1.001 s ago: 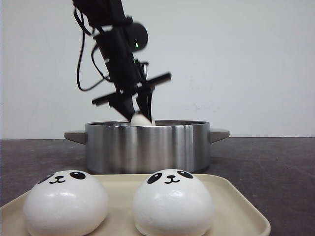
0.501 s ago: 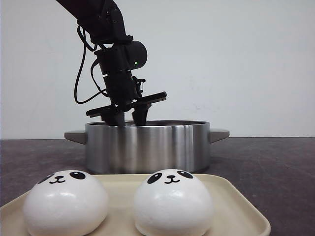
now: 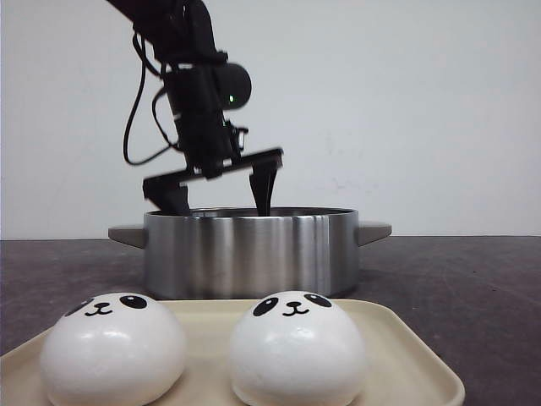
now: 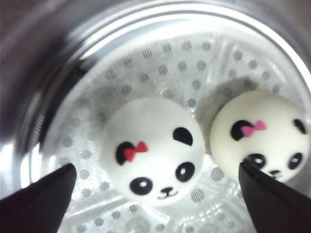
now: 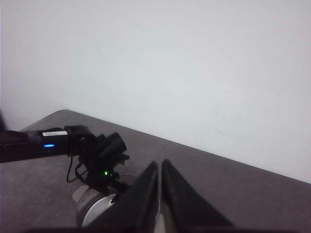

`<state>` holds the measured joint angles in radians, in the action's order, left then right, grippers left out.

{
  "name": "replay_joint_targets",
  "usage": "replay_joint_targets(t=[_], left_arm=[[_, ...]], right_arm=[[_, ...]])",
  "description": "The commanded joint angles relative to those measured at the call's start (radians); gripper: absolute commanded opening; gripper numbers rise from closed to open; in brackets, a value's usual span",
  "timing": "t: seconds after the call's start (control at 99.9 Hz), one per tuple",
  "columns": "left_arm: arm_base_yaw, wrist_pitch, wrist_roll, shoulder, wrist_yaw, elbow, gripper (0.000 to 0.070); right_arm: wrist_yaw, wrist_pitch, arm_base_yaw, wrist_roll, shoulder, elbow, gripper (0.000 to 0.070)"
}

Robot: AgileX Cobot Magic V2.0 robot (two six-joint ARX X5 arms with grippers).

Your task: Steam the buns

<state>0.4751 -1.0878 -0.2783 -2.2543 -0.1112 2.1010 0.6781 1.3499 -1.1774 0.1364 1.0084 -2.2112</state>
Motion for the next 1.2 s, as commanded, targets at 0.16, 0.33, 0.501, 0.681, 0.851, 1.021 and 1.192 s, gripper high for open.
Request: replay_joint_targets(t=[0.16,0.33,0.501,0.681,0.851,1.021,1.192], left_arm=[[0.019,-0.15,0.042,-0.016,0.003,0.294,0.07],[0.05,-0.259,0.064,0.024,0.034,0.532,0.07],[0.096,-0.381,0.105,0.095,0.089,0.746,0.07],[0.155,-0.382,0.114,0.266,0.133,0.803,0.07],[0.195,-0.387,0.138,0.442,0.149,0.802,0.07],[0.2,-0.392,0.135,0.624,0.178,0.799,0.07],[0.2,-0.392,0.143,0.82,0.228,0.728,0.07]], right_arm=[[0.012,0.072,-0.011,0.024,0.008,0.028,0.0007],[0.012,0.05,-0.011,0.067,0.01,0.124,0.0007],[0.012,-0.019,-0.011,0.163,0.01,0.252,0.0007],[-0.025,-0.14,-0.011,0.243,0.012,0.387,0.0007],[-0.104,-0.191,0.002,0.277,0.074,0.454,0.0007],[-0.266,-0.145,0.042,0.359,0.181,0.462,0.0007],[-0.361,-0.039,0.063,0.399,0.292,0.465,0.0007]])
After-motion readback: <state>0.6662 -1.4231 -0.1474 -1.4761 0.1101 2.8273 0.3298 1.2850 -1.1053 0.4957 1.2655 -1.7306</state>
